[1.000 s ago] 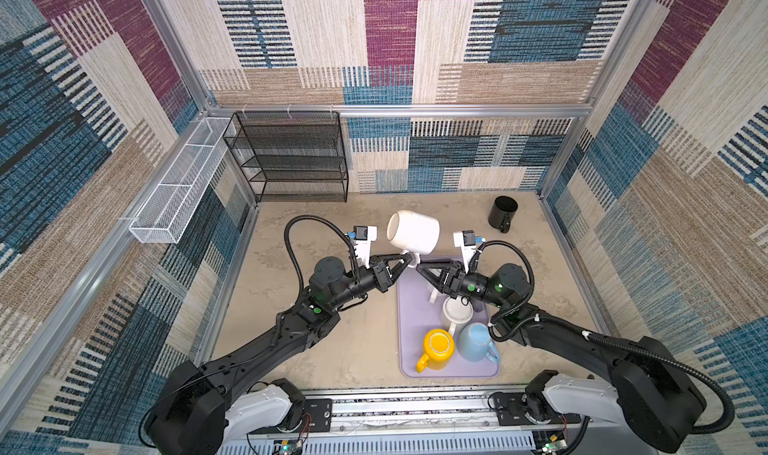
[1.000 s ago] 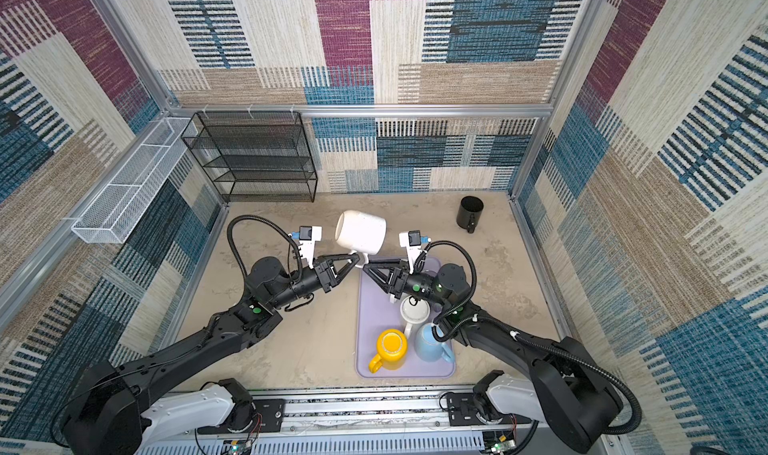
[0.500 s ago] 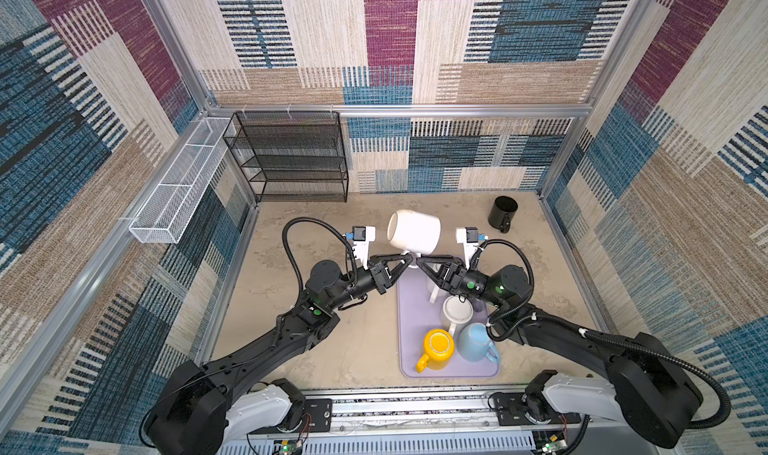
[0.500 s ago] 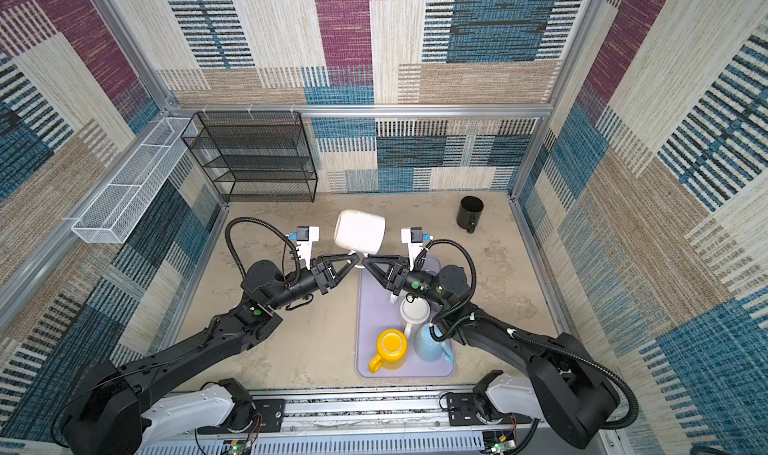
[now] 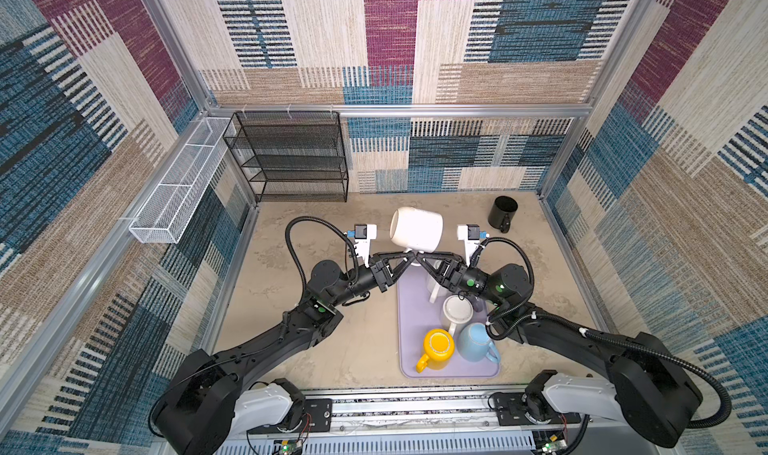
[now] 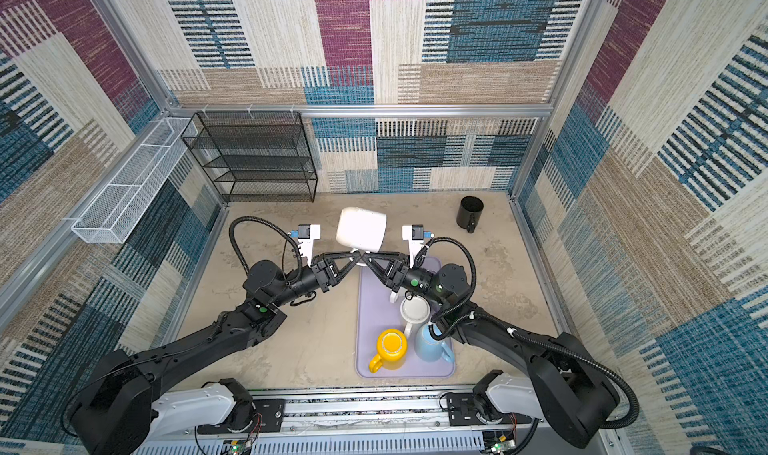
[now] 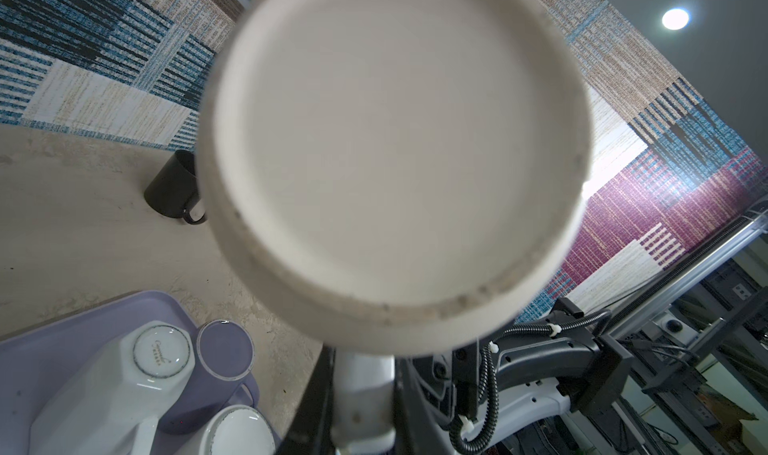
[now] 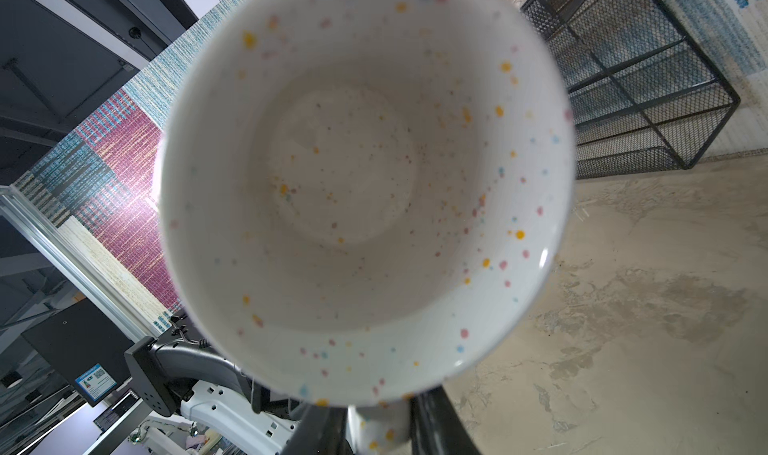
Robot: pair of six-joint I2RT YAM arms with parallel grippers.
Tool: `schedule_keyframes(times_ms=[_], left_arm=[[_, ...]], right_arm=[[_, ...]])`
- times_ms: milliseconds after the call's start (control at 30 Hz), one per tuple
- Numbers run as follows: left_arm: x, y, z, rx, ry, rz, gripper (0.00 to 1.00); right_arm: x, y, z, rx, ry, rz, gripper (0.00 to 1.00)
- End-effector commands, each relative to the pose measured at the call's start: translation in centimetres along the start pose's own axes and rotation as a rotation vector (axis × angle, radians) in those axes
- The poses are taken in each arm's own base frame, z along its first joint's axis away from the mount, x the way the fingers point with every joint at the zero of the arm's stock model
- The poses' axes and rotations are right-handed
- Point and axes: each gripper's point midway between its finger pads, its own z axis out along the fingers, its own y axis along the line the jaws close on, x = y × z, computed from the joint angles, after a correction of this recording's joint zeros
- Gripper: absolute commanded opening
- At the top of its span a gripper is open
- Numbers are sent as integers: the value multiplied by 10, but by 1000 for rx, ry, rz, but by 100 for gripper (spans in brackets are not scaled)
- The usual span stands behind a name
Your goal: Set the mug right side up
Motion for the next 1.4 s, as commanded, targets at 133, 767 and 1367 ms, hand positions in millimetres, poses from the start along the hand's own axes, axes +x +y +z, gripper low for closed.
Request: schedule_keyframes(times_ms=[133,767,1367], left_arm=[[-10,-16,-1,57,-35,62,0],[-9,-9,-7,-32,-10,94,2],[-12,-8,-8,-30,-32,82,17]], right_arm=[[-8,21,3,-82,-14,-33,19],[-2,9,3,1,30,-88,12],[3,4,-2,41,50,-120,9]])
